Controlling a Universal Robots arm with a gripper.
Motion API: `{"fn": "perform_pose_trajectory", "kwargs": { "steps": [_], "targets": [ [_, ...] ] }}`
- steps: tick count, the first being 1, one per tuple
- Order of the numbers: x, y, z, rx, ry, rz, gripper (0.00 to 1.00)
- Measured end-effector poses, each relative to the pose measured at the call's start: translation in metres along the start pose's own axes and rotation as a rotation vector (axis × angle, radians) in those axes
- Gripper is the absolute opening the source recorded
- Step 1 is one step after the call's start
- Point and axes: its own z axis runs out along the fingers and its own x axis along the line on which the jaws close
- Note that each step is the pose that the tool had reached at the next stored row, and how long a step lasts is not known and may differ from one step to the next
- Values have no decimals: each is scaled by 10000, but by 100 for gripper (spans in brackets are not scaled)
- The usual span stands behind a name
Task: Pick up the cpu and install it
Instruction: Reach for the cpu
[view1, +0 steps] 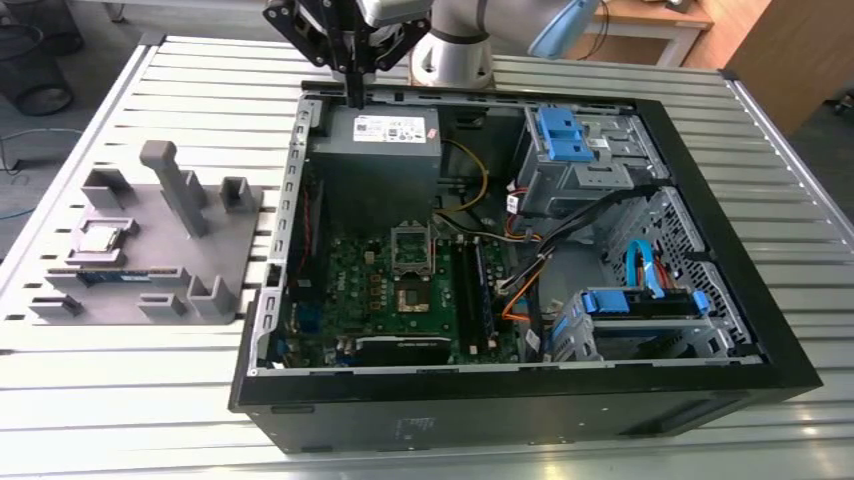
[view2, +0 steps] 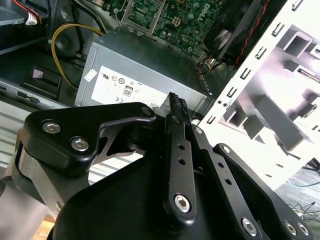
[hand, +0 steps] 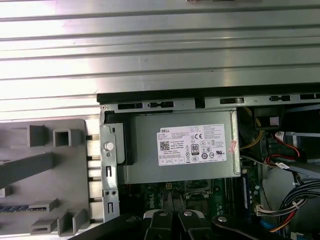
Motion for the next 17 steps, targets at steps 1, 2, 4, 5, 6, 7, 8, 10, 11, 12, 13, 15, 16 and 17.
{"fn": "perform_pose_trajectory", "kwargs": {
  "steps": [1,2,4,5,6,7,8,10,11,12,13,15,16,17],
  "targets": [
    [4,0,0,0,0,0,11],
    [7,0,0,1,0,0,11],
    [13,-1,-1,1,0,0,11],
    [17,-1,-1,0,0,1,11],
    [20,-1,-1,0,0,0,11],
    [23,-2,-1,1,0,0,11],
    [26,-2,-1,1,0,0,11],
    [32,-2,-1,1,0,0,11],
    [35,-3,-1,1,0,0,11],
    [38,-3,-1,1,0,0,11],
    [41,-3,-2,1,0,0,11],
    [47,-4,-2,1,0,0,11],
    [49,-4,-2,1,0,0,11],
    [52,-4,-2,1,0,0,11]
  ]
}}
